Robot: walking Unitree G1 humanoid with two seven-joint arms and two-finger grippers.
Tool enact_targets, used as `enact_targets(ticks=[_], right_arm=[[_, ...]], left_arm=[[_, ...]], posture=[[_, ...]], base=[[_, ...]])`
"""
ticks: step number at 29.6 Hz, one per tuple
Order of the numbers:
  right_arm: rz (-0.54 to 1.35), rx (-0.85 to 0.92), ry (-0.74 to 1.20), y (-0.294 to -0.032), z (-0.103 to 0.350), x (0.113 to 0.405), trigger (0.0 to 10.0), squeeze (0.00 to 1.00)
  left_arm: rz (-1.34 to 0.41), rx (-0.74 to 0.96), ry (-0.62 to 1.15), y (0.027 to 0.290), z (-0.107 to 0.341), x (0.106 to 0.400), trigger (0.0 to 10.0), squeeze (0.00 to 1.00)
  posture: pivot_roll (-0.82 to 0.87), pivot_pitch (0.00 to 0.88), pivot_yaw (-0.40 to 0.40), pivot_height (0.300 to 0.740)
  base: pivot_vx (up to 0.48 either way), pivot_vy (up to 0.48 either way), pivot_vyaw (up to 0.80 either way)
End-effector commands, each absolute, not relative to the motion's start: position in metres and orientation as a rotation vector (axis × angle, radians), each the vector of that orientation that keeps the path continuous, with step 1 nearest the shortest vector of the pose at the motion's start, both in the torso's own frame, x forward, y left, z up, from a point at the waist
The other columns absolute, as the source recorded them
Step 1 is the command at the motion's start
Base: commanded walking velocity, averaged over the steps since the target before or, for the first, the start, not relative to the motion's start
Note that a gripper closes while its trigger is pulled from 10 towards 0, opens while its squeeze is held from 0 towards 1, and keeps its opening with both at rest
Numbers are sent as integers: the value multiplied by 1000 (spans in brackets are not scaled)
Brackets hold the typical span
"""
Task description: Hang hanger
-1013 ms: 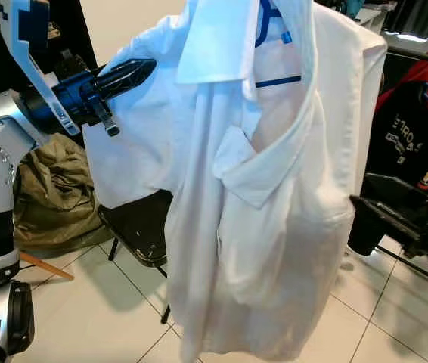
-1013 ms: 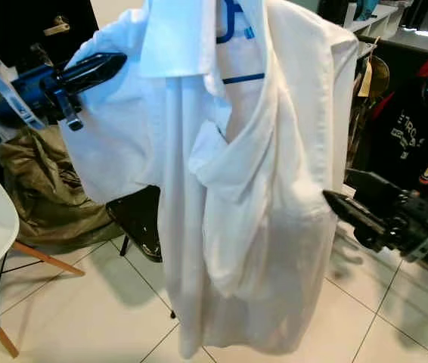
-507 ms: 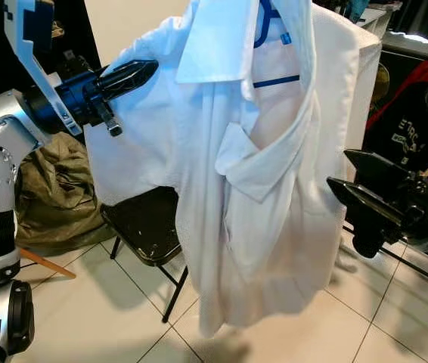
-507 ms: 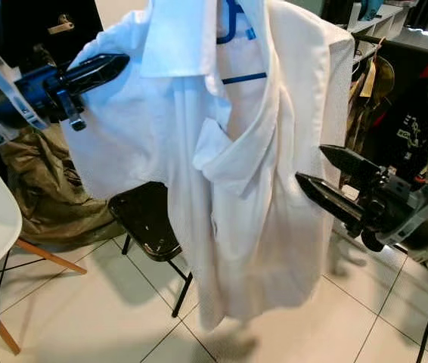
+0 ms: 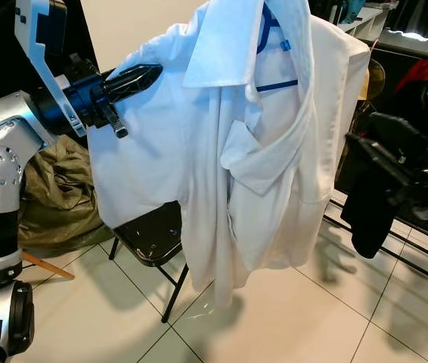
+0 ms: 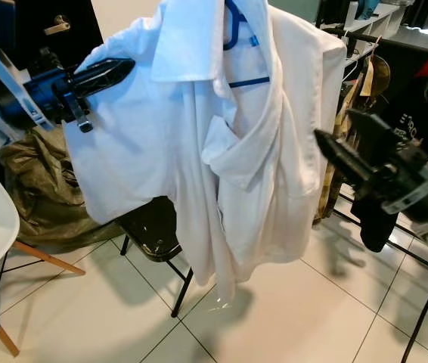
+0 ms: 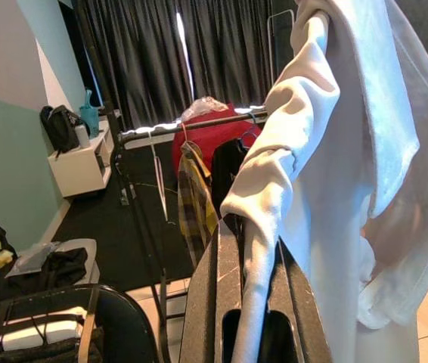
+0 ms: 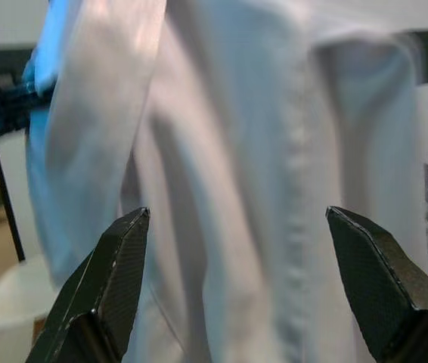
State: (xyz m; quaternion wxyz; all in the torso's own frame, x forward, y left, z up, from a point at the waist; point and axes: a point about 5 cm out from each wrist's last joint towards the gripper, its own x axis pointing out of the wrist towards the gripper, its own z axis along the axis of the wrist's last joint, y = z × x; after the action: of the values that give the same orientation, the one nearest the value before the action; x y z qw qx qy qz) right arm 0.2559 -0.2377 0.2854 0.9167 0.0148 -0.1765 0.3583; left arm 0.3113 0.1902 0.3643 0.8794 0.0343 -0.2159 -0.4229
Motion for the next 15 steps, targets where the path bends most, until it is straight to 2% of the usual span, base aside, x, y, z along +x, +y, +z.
enact_targets(ticks=[1, 9, 15], right_arm=[[748, -30, -326, -225, 277, 259, 10000, 0], [751, -112, -281, -208, 269, 268, 10000, 0], [748, -125, -280, -206, 269, 269, 10000, 0]], left_arm=[[-895, 94, -527, 186, 380, 305, 10000, 0], [-906, 91, -530, 182, 381, 304, 10000, 0], [-907, 90, -530, 182, 381, 304, 10000, 0]], posture=[[-74, 68, 27, 740], [-74, 66, 29, 740], [-74, 69, 29, 740]], base=[[0, 0, 0], [0, 0, 0], [0, 0, 0]])
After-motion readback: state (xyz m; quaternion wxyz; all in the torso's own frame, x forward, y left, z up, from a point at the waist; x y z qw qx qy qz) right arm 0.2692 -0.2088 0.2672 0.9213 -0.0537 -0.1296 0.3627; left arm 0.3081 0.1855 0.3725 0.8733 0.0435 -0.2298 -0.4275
